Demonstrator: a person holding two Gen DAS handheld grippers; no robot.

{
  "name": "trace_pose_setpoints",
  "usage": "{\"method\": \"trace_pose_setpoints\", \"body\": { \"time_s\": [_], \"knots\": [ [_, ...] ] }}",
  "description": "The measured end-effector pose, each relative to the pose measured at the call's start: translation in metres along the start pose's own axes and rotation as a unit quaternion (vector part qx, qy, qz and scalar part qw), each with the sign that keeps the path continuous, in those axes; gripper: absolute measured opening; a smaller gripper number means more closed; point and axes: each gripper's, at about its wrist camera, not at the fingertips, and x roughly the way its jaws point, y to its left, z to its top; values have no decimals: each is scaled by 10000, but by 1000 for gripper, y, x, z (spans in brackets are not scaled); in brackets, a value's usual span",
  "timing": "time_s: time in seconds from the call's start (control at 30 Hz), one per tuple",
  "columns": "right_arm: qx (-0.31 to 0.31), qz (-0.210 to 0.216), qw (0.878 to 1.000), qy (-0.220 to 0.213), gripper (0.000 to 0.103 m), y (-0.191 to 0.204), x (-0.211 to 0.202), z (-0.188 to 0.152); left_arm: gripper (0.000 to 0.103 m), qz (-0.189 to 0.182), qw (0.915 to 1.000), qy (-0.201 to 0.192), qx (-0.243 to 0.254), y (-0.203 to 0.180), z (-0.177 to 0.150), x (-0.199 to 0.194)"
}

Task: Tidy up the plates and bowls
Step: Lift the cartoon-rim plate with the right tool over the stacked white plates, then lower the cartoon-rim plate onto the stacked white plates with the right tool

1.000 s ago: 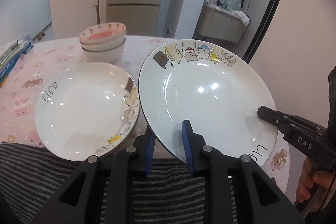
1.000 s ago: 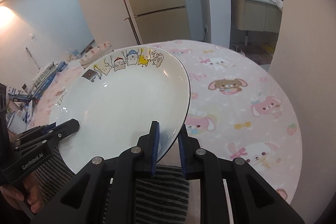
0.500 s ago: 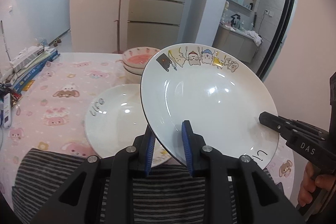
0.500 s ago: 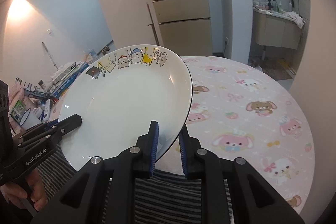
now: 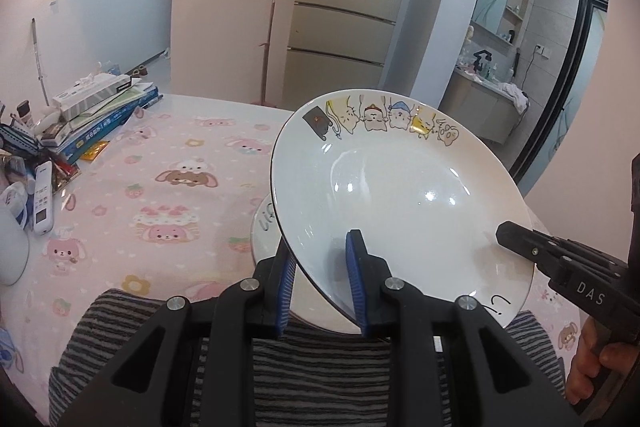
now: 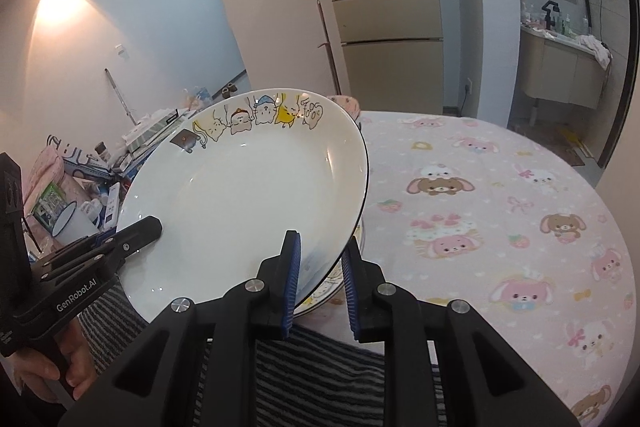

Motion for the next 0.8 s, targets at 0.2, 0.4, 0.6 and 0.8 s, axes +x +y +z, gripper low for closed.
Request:
{"method": "trace_pose_setpoints", "body": {
  "time_s": [0.2, 0.4, 0.6, 0.8],
  "knots": [
    [-49, -25, 9999, 152, 22, 7, 23, -4, 23, 50, 9999, 151, -24, 15, -6, 14],
    [6, -69, 9995, 315, 22, 5, 46, -11, 23, 144, 9997, 202, 5, 21, -13, 30],
    [38, -119, 9992, 385, 22, 2, 58, -15, 23, 156, 9994, 283, 87, 21, -16, 43],
    [49, -154, 9986, 513, 23, -3, 68, -22, 23, 141, 9988, 459, -33, 24, -26, 57]
  ]
}}
